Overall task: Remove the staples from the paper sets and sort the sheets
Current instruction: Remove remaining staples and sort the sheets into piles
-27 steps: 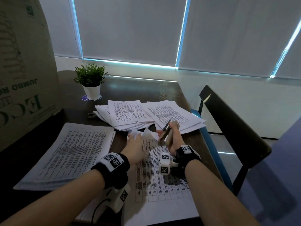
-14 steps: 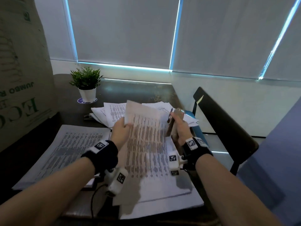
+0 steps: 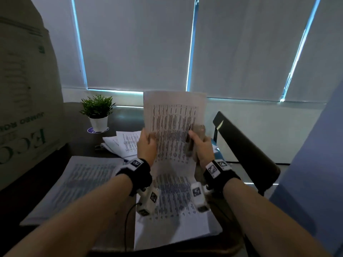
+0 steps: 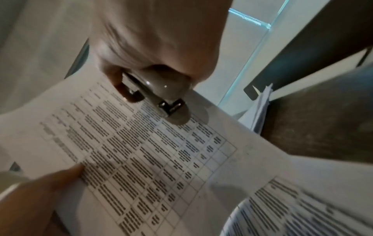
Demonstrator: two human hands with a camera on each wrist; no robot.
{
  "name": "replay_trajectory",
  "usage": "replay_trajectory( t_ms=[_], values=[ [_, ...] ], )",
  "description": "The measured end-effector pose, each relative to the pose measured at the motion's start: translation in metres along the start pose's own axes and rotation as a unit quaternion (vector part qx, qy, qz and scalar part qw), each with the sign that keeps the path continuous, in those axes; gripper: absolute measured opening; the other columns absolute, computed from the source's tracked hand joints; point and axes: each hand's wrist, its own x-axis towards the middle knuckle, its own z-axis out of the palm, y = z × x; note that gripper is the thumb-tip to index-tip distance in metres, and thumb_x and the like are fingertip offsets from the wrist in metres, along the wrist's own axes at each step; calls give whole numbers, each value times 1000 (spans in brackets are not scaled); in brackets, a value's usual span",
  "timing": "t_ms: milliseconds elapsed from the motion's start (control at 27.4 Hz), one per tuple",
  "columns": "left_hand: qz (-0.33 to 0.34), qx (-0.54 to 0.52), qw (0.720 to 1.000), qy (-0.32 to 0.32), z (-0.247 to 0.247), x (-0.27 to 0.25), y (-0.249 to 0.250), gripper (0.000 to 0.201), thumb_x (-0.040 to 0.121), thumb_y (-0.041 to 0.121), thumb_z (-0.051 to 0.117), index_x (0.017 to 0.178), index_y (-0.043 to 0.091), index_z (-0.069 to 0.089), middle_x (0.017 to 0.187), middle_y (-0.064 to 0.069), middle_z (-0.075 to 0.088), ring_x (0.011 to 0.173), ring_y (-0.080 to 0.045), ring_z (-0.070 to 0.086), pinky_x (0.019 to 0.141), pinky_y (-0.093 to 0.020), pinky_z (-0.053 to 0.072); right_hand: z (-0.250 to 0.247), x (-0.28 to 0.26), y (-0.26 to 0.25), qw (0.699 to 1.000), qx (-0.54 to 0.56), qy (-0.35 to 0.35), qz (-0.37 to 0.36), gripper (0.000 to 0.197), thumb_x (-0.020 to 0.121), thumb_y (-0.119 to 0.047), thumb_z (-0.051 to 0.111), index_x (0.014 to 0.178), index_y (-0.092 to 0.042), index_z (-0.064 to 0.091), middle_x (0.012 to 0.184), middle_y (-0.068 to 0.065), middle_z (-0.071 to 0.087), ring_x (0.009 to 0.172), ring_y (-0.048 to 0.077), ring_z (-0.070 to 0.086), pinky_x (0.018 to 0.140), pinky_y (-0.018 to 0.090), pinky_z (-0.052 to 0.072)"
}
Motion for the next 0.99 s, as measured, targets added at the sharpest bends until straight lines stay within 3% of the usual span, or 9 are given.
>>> replay_trajectory(
  t_ms=[110, 219, 292, 402, 512, 621, 804, 914, 987],
  values=[
    [23, 55, 998, 0, 12, 28, 19, 13, 96, 6, 41, 96, 5, 54, 86, -8, 56, 78, -24, 53, 67, -28, 40, -3, 16, -34, 976, -61, 125, -167, 30, 86, -32, 74, 99, -11, 56, 116, 6, 50, 91, 10, 57, 77, 11, 48],
    [68, 134, 987, -60, 21, 54, 56, 20, 93, 10, 43, 99, 1, 60, 88, -14, 62, 81, -27, 57, 73, -36, 46, -3, 29, -116, 896, -55, 232, -376, 28, 82, -39, 74, 87, -23, 52, 104, 8, 47, 91, 21, 50, 84, 31, 47],
    [88, 132, 983, -92, 28, 59, 68, 23, 91, 12, 45, 97, 0, 63, 88, -17, 66, 80, -28, 60, 73, -38, 49, -2, 42, -162, 861, -24, 258, -437, 33, 79, -46, 70, 88, -18, 56, 94, 11, 54, 83, 18, 52, 78, 34, 49],
    [104, 97, 980, -137, 37, 53, 80, 30, 83, 20, 47, 85, -4, 64, 74, -15, 62, 68, -23, 55, 61, -32, 43, 3, 52, -200, 917, 64, 147, -364, 25, 87, -39, 70, 89, -16, 61, 78, 7, 63, 62, 14, 58, 58, 30, 51],
    [103, 125, 973, -165, 45, 46, 86, 24, 88, 13, 49, 86, -5, 65, 77, -15, 63, 71, -22, 56, 62, -30, 40, 3, 55, -203, 947, 54, 115, -295, 23, 92, -35, 67, 82, -16, 61, 71, 1, 64, 61, 13, 61, 62, 28, 54],
    [95, 130, 974, -162, 49, 46, 83, 25, 90, 10, 49, 90, -8, 66, 87, -25, 68, 81, -34, 65, 72, -38, 51, -1, 59, -204, 952, 67, 110, -279, 24, 92, -36, 67, 80, -16, 61, 69, 1, 65, 60, 13, 62, 65, 29, 55],
    [99, 134, 972, -166, 52, 49, 84, 24, 91, 11, 49, 94, -5, 68, 88, -22, 69, 84, -33, 66, 77, -39, 53, -1, 72, -196, 953, 38, 142, -265, 26, 92, -38, 66, 88, -13, 64, 69, -2, 65, 56, 5, 60, 57, 18, 50],
    [119, 148, 965, -183, 57, 48, 84, 21, 92, 10, 49, 93, 2, 68, 83, -11, 66, 76, -25, 62, 68, -28, 46, 5, 74, -191, 962, 39, 129, -236, 29, 90, -41, 67, 82, -13, 64, 71, 5, 67, 59, 16, 63, 64, 31, 56],
    [127, 150, 961, -195, 60, 47, 83, 21, 93, 10, 48, 94, 4, 68, 81, -6, 64, 71, -19, 60, 63, -23, 42, 8, 76, -191, 962, 38, 138, -232, 32, 89, -40, 68, 77, -11, 63, 66, 7, 66, 52, 18, 60, 56, 32, 55]
  ],
)
